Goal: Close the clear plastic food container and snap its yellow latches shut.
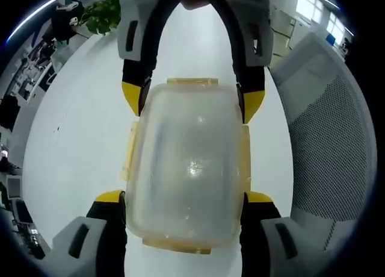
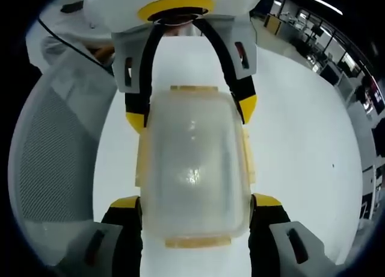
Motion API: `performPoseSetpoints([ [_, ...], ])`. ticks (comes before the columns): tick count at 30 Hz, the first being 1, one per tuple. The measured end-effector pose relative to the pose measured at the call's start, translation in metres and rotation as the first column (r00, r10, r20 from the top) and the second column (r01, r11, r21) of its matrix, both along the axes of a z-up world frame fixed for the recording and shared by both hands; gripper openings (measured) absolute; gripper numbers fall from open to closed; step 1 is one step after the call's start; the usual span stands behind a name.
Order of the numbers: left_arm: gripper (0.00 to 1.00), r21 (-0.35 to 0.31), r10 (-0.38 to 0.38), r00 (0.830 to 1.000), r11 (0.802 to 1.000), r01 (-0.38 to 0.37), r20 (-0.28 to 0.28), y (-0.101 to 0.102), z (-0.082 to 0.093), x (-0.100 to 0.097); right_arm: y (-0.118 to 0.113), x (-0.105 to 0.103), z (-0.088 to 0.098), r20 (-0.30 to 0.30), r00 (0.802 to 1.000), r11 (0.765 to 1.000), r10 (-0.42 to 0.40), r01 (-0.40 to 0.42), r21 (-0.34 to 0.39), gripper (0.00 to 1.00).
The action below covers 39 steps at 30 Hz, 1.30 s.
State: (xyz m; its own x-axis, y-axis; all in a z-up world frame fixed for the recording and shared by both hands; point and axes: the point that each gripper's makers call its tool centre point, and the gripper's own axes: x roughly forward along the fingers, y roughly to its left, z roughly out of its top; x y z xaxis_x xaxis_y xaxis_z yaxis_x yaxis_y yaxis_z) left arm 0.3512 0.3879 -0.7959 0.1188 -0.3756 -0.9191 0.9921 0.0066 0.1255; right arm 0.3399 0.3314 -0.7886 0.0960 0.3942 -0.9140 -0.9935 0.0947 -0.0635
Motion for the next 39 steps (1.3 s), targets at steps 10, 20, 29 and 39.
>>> performPoseSetpoints([
  [10,0.77,0.002,-0.007,1.000,1.000,0.007,0.000,0.004,0.000,-0.002,0.004,-0.001,-0.001,0.000,1.000,1.000,-0.012,0.012,0.013,0.73],
  [20,0.79,0.025,-0.008,1.000,1.000,0.008,-0.008,0.004,-0.002,-0.001,0.005,0.000,-0.001,0.003,1.000,1.000,-0.014,0.014,0.027,0.73],
  [29,0.79,0.029,-0.008,1.000,1.000,0.008,-0.009,0.007,-0.003,0.004,0.007,0.005,-0.001,0.002,1.000,1.000,-0.013,0.013,0.023,0.73],
  [39,0.79,0.025,-0.014,1.000,1.000,0.014,-0.008,0.007,-0.002,0.011,0.007,0.012,-0.001,0.003,1.000,0.999,-0.019,0.018,0.030,0.73],
])
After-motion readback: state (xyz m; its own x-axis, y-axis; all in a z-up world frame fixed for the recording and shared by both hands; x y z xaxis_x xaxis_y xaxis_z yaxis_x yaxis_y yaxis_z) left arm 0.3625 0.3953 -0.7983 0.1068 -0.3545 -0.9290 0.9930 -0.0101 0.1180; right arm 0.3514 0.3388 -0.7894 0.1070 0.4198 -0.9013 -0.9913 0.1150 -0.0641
